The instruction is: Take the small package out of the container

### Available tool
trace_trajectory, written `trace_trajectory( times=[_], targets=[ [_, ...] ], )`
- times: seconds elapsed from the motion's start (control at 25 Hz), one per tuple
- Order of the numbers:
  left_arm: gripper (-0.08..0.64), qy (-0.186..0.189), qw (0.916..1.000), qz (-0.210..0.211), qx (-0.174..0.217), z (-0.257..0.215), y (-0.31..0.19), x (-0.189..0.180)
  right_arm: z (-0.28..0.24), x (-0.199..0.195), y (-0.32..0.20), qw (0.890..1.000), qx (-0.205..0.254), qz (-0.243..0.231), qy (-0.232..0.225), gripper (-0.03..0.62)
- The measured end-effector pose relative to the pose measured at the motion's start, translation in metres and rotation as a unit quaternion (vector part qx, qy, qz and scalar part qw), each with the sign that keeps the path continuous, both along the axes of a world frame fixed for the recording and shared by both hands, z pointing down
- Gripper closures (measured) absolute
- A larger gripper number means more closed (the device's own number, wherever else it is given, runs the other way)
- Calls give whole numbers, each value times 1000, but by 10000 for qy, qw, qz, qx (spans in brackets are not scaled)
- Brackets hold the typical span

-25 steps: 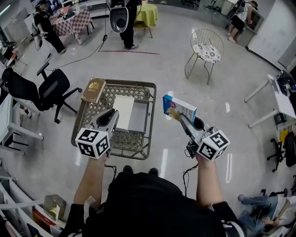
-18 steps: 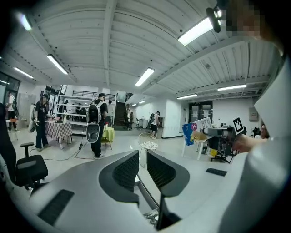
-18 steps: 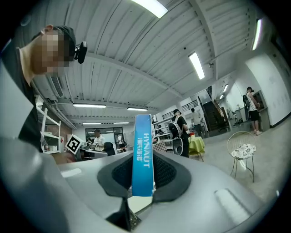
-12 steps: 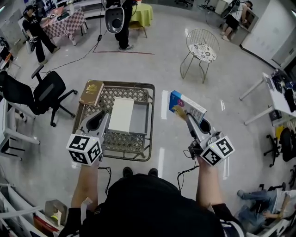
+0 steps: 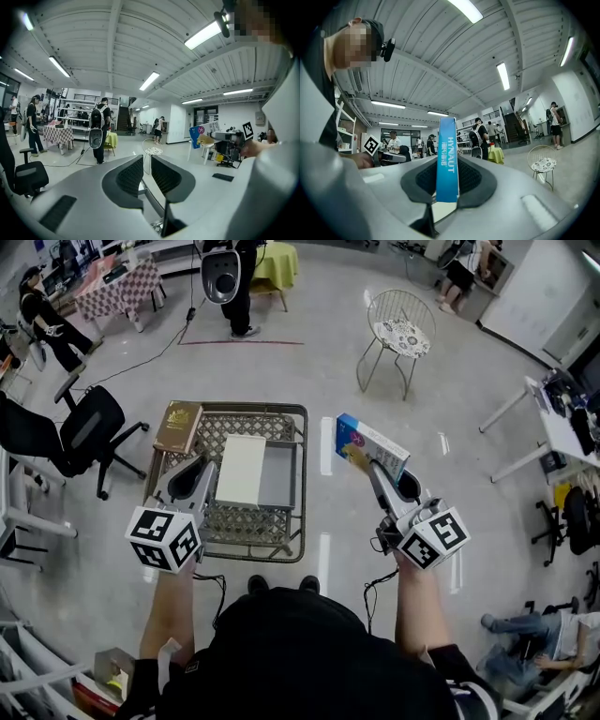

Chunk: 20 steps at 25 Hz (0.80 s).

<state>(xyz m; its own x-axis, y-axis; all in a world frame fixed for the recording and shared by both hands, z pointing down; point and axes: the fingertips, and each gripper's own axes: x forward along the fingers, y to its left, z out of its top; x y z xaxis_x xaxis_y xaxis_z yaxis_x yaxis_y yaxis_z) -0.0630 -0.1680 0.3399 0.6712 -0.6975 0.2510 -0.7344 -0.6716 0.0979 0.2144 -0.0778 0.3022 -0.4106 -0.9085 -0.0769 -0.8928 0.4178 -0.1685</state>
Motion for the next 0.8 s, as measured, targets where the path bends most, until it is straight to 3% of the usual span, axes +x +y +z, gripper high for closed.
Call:
trace_trajectory(
  times=[0.28,0.8],
  targets=[
    [505,-13,10000,-50,-37,11,0,-6,-3,-2,4,9999,133,7,28,514],
    [505,-27,9997,-192,-172,22,-3,-21,10,-9,-5,9997,-88,63,-218,514]
  ],
)
